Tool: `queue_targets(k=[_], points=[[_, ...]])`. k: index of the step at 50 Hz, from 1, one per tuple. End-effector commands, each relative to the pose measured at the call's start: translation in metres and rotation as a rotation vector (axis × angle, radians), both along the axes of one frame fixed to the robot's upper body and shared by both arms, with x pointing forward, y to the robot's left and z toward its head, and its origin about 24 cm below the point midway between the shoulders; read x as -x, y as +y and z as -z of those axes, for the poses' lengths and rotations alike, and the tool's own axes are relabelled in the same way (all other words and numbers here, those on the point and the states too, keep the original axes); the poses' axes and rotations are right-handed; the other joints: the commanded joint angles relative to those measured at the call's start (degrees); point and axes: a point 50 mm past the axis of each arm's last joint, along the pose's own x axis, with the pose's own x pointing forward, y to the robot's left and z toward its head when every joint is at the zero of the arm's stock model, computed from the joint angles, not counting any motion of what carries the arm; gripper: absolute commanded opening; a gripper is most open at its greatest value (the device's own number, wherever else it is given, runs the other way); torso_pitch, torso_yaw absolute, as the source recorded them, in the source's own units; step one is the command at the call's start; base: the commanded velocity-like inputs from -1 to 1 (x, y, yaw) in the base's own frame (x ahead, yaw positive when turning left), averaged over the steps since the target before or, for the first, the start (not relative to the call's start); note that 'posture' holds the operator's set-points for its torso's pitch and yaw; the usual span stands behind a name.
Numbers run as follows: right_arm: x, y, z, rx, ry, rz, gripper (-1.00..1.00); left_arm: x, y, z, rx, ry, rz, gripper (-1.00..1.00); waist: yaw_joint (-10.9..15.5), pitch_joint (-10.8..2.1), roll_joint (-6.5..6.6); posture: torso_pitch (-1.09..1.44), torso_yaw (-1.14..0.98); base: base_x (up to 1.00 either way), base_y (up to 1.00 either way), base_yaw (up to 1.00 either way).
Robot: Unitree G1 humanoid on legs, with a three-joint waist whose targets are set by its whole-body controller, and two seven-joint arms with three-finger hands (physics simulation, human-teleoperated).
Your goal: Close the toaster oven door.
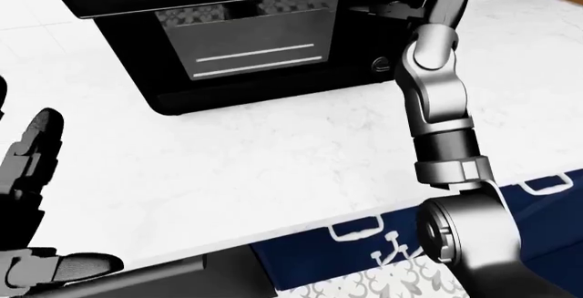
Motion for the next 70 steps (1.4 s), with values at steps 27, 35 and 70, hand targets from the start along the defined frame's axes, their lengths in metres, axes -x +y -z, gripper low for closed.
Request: queue_targets(k=[27,35,70], points=[[0.008,-0.001,-0.030,0.000,-0.100,0.006,1.00,-0.001,-0.067,-0.060,0.002,-0.075,0.399,1.00,-0.1,-0.64,1.32,0.00,0.00,0.00,0.00,0.00],[0.008,-0.001,-0.027,-0.002,-0.098,0.008,1.00,-0.006,-0.078,-0.059,-0.011,-0.052,0.446,1.00,-0.3,-0.55,1.40,0.00,0.00,0.00,0.00,0.00],[0.010,-0.001,-0.030,-0.001,-0.115,0.029,1.00,-0.059,-0.074,-0.058,-0.024,-0.029,0.407,1.00,-0.3,-1.17,1.15,0.00,0.00,0.00,0.00,0.00]])
